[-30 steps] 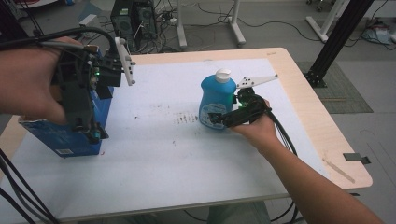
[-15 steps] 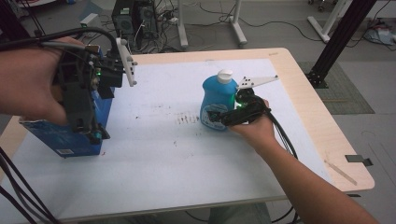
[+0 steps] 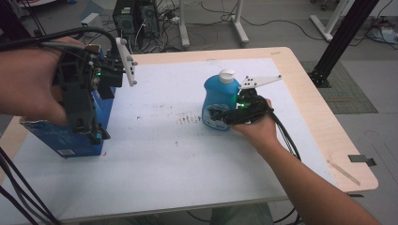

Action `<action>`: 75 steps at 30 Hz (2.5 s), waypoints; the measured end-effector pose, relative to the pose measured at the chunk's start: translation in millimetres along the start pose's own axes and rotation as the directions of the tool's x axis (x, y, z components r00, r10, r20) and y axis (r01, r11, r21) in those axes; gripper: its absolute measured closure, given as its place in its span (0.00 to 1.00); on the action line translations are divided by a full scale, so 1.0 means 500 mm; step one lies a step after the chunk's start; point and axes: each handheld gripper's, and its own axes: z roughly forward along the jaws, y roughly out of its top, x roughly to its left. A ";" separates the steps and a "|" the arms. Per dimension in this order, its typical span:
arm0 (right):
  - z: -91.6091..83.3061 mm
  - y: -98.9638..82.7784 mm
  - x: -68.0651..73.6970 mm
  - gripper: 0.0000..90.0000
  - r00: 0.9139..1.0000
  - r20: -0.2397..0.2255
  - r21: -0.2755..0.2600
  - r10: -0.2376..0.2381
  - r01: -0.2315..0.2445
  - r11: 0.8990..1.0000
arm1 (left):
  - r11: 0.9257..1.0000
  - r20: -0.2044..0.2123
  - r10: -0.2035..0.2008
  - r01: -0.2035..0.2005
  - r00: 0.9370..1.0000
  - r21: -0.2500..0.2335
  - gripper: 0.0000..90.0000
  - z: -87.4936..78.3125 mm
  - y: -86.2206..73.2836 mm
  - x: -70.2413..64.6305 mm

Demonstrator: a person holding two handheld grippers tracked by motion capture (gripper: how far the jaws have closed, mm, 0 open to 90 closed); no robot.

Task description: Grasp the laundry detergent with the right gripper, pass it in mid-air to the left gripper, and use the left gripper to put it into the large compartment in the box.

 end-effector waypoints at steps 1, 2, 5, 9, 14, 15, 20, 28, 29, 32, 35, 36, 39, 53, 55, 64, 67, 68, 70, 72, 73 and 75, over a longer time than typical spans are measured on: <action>0.000 0.000 0.001 0.31 1.000 0.000 0.000 0.000 0.000 1.000 | 1.000 0.000 0.000 0.000 1.000 0.001 0.02 0.000 0.001 0.000; 0.000 0.000 0.001 0.31 1.000 0.000 0.000 0.002 -0.002 1.000 | 1.000 0.000 -0.002 0.002 1.000 -0.003 0.02 0.000 0.001 0.000; -0.001 0.000 0.000 0.32 1.000 0.002 -0.003 -0.001 0.001 1.000 | 1.000 0.003 0.001 -0.001 1.000 0.007 0.02 0.000 0.004 0.001; -0.004 0.001 0.000 0.37 1.000 -0.004 -0.008 -0.014 0.014 1.000 | 1.000 0.003 -0.001 0.001 1.000 0.006 0.02 0.002 0.006 0.002; -0.003 0.001 0.002 0.40 1.000 -0.002 -0.013 -0.026 0.026 1.000 | 1.000 0.002 0.001 -0.001 1.000 0.003 0.02 0.002 0.005 0.003; -0.003 0.001 0.002 0.42 1.000 -0.003 -0.016 -0.029 0.029 0.999 | 1.000 0.003 0.001 -0.001 1.000 0.006 0.02 0.001 0.005 0.003; -0.002 0.000 0.004 0.45 0.999 0.003 -0.017 -0.048 0.048 0.999 | 1.000 0.003 -0.005 0.005 1.000 0.011 0.02 0.002 0.003 0.004; -0.005 0.006 0.016 0.50 0.991 0.030 0.001 -0.133 0.133 0.991 | 1.000 -0.005 -0.008 0.008 1.000 0.010 0.02 0.005 0.004 0.004; -0.006 0.007 0.017 0.50 0.990 0.026 0.003 -0.137 0.137 0.991 | 1.000 -0.006 -0.008 0.008 1.000 0.010 0.02 0.004 0.005 0.003; -0.014 0.013 0.024 0.50 0.989 0.012 -0.002 -0.146 0.146 0.989 | 1.000 -0.011 -0.004 0.004 1.000 0.002 0.02 0.003 0.008 0.001; -0.025 0.024 0.032 0.50 0.988 -0.005 -0.008 -0.153 0.153 0.988 | 1.000 -0.017 0.003 -0.003 1.000 0.001 0.02 0.002 0.012 0.002; -0.029 0.029 0.036 0.50 0.988 -0.009 -0.005 -0.156 0.156 0.988 | 1.000 -0.020 0.002 -0.002 1.000 -0.002 0.02 0.002 0.013 0.002; -0.037 0.043 0.048 0.50 0.985 -0.040 0.002 -0.168 0.168 0.986 | 1.000 -0.016 -0.005 0.004 1.000 -0.003 0.02 0.002 0.016 0.004; -0.035 0.088 0.138 0.50 0.947 -0.213 0.002 -0.241 0.247 0.969 | 1.000 -0.038 0.023 -0.024 0.999 -0.010 0.02 -0.003 0.044 0.002; -0.030 0.090 0.149 0.50 0.938 -0.236 0.003 -0.255 0.263 0.965 | 0.999 -0.035 0.030 -0.030 0.999 -0.011 0.02 -0.002 0.048 0.000; 0.000 0.089 0.187 0.50 0.904 -0.326 0.032 -0.275 0.302 0.953 | 0.999 -0.022 0.043 -0.043 0.999 -0.017 0.02 -0.002 0.068 -0.006; 0.012 0.089 0.196 0.50 0.896 -0.350 0.038 -0.272 0.303 0.952 | 0.999 -0.019 0.046 -0.047 0.999 -0.020 0.02 -0.003 0.075 -0.009; 0.016 0.090 0.200 0.50 0.895 -0.354 0.040 -0.271 0.304 0.952 | 0.999 -0.022 0.047 -0.047 0.999 -0.023 0.02 -0.003 0.078 -0.010; 0.026 0.090 0.205 0.50 0.889 -0.368 0.043 -0.273 0.310 0.950 | 0.998 -0.021 0.053 -0.053 0.998 -0.020 0.02 -0.004 0.083 -0.011; 0.036 0.091 0.212 0.50 0.884 -0.379 0.043 -0.274 0.312 0.949 | 0.998 -0.020 0.052 -0.053 0.998 -0.021 0.02 -0.003 0.088 -0.013; 0.040 0.092 0.216 0.50 0.882 -0.384 0.046 -0.274 0.315 0.948 | 0.998 -0.022 0.053 -0.053 0.998 -0.022 0.02 -0.003 0.090 -0.014; 0.050 0.094 0.224 0.50 0.876 -0.394 0.049 -0.279 0.323 0.945 | 0.999 -0.022 0.049 -0.050 0.999 -0.020 0.02 -0.003 0.093 -0.014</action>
